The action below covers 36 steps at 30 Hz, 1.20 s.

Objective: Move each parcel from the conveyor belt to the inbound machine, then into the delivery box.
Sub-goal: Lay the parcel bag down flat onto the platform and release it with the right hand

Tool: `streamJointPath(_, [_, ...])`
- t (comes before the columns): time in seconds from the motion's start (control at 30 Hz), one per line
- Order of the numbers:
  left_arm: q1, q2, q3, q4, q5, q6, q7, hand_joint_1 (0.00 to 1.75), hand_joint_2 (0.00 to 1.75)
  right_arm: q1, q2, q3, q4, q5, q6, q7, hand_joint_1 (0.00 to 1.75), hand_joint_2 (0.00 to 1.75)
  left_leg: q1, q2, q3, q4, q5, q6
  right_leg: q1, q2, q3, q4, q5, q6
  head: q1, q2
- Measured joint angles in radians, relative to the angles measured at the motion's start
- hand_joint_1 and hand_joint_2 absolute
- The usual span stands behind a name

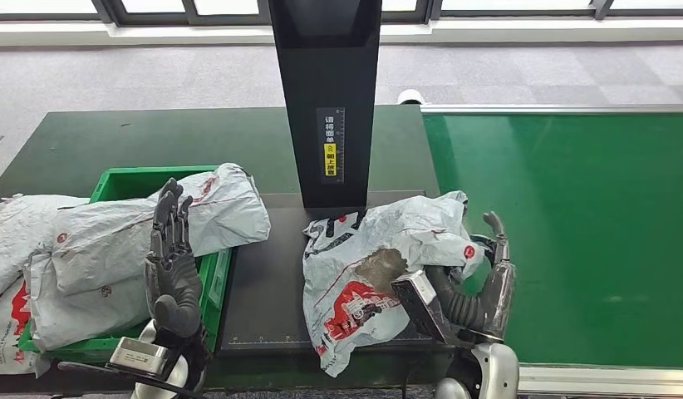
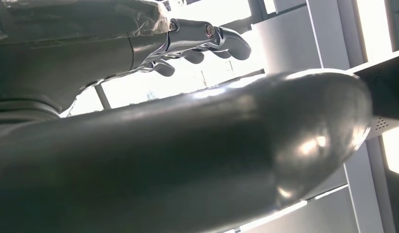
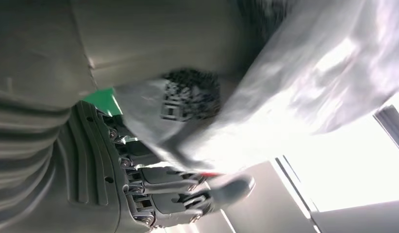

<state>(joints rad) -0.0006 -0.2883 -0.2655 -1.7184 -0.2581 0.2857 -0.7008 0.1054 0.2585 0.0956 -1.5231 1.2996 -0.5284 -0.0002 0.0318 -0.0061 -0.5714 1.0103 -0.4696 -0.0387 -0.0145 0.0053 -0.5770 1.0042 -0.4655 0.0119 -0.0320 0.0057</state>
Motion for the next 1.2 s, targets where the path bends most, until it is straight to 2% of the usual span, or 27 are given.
streamJointPath(0.13, [-0.001, 0.001, 0.0, 0.009, -0.002, 0.005, 0.0, 0.0, 0.0, -0.048, 0.002, 0.0, 0.051, 0.039, 0.077, 0.028, 0.0, 1.75, 0.0, 0.001, 0.0, 0.0, 0.0, 0.0, 0.0, 0.0, 0.0, 0.0, 0.0, 0.0, 0.0, 0.0])
streamJointPath(0.4, [-0.001, 0.0, 0.0, 0.023, -0.007, 0.002, 0.006, 0.0, 0.0, -0.123, 0.015, 0.017, 0.212, 0.047, 0.13, 0.031, 0.0, 1.75, 0.0, -0.001, 0.0, 0.0, 0.002, -0.001, 0.0, 0.0, 0.0, 0.0, 0.001, 0.0, 0.0, 0.0])
streamJointPath(0.83, [-0.006, 0.0, 0.0, 0.051, -0.015, -0.01, 0.017, 0.0, 0.0, -0.166, 0.023, 0.059, 0.359, 0.008, 0.194, 0.015, 0.0, 1.75, 0.0, -0.001, -0.001, 0.0, 0.001, -0.001, 0.0, -0.001, 0.0, 0.0, 0.001, 0.0, 0.0, 0.0])
streamJointPath(1.2, [-0.013, 0.001, 0.0, 0.064, -0.016, -0.01, 0.017, 0.0, 0.0, -0.193, 0.023, 0.067, 0.437, 0.006, 0.199, 0.021, 0.0, 1.75, 0.0, -0.001, -0.001, 0.0, 0.001, -0.001, 0.0, 0.0, -0.001, 0.0, 0.001, -0.001, 0.0, 0.0])
